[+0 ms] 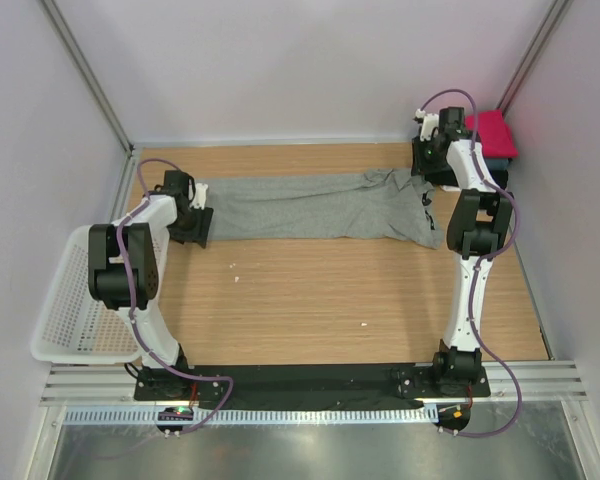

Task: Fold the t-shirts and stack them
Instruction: Fold the tshirt

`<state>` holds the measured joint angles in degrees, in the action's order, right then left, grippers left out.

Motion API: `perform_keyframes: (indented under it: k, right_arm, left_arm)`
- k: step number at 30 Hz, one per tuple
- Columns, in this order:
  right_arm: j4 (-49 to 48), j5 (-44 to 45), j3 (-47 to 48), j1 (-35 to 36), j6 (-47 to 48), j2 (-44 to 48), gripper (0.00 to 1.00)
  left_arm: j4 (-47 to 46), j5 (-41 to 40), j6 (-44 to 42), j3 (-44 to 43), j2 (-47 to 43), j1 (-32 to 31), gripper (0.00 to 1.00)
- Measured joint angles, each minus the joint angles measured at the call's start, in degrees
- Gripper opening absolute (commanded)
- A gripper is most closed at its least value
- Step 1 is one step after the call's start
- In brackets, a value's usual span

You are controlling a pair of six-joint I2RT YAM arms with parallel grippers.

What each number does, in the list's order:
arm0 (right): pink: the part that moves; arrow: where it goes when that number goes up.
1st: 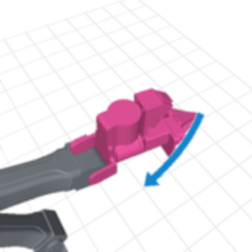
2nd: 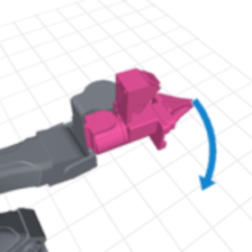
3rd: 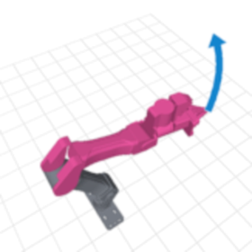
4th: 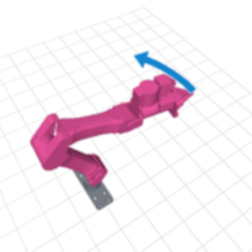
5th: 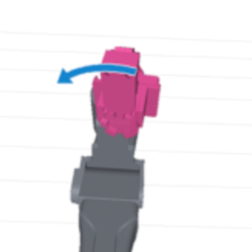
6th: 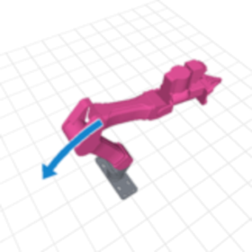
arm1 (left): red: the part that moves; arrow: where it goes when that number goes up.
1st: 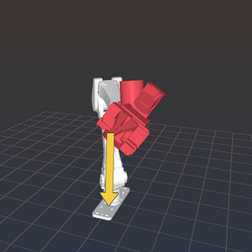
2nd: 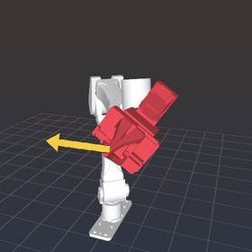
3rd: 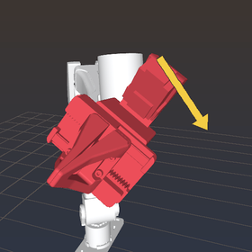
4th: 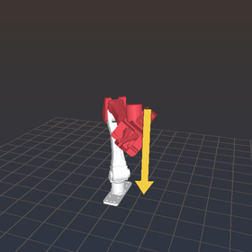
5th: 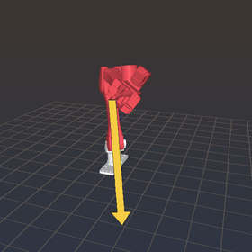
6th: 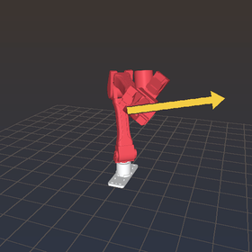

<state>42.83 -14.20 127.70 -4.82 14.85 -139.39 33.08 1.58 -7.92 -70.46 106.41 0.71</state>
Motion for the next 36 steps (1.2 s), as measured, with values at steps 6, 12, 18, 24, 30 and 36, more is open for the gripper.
perform_keyframes:
  k: [6, 12, 18, 24, 30, 36]
  right_arm:
    - [0.0, -1.2, 0.0, 0.0, -0.1, 0.0, 0.32]
    - [-0.7, -4.5, 0.2, 0.0, -1.3, -0.3, 0.32]
    - [-1.3, -7.7, 1.2, 0.1, -2.9, -2.4, 0.17]
    - [-2.4, -7.4, 1.4, 0.1, -3.6, -3.2, 0.09]
    - [-4.3, -2.9, 1.4, 0.2, -3.0, -3.2, 0.08]
    - [-5.1, 1.9, 2.6, 0.5, -1.8, -3.2, 0.08]
  left_arm:
    - [0.0, 0.0, 0.0, 0.0, 0.1, 0.0, 0.62]
    - [0.0, 0.0, 0.0, 0.0, 0.6, 0.0, 0.62]
    - [0.0, 0.0, 0.0, 0.0, 0.7, 0.0, 0.62]
    - [0.0, 0.0, 0.0, 0.0, 0.7, 0.0, 0.62]
    - [0.0, 0.1, 0.0, 0.0, 0.9, 0.0, 0.62]
    - [0.0, 0.1, 0.0, 0.0, 0.9, 0.0, 0.62]
